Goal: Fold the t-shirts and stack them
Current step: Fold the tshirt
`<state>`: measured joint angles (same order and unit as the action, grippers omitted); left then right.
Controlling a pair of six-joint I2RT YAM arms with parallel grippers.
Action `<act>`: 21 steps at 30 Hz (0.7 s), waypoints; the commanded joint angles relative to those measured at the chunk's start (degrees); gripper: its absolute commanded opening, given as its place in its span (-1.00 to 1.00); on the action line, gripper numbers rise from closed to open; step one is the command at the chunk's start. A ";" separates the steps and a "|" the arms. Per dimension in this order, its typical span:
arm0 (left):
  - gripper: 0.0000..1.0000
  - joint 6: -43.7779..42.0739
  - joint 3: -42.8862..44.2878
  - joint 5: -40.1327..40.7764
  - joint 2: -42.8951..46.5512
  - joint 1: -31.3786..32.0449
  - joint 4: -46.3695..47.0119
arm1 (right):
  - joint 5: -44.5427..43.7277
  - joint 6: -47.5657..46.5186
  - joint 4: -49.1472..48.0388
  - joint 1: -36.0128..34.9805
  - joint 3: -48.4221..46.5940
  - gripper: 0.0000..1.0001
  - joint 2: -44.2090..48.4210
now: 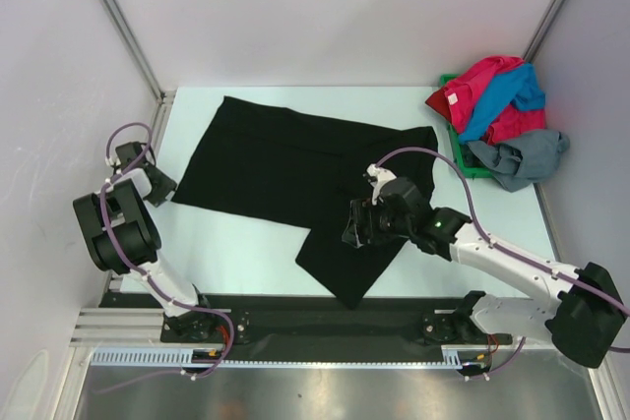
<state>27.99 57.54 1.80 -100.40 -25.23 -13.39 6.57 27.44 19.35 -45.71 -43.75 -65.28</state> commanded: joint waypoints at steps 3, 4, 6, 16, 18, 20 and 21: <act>-0.14 -0.21 -2.87 1.71 2.40 0.54 -4.01 | -0.41 1.03 -1.25 0.10 1.12 0.47 3.05; -0.14 -0.56 -2.96 1.63 2.40 0.62 -4.01 | -0.42 1.47 -1.51 0.01 1.29 0.47 3.05; -0.14 -0.92 -2.43 1.10 1.44 0.62 -4.10 | 0.37 2.00 -1.95 0.10 1.47 0.47 3.05; -0.31 -1.18 0.03 2.06 -2.16 2.29 -5.51 | 0.11 2.09 -2.83 0.10 1.91 0.46 2.79; -0.37 -0.92 -0.06 1.45 -2.61 2.38 -5.25 | -0.41 2.96 -2.83 0.10 2.35 0.47 2.70; -0.46 -0.83 -0.41 1.36 -2.52 2.47 -4.63 | -2.16 4.02 -1.78 0.10 2.53 0.51 1.74; -0.64 -0.74 -0.50 1.27 -2.43 2.47 -4.46 | -2.70 4.98 -0.30 0.27 2.70 0.52 1.38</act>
<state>27.40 57.67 4.01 -100.47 -23.64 -15.11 6.15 30.06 18.33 -45.71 -41.76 -63.33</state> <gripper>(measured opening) 0.214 0.753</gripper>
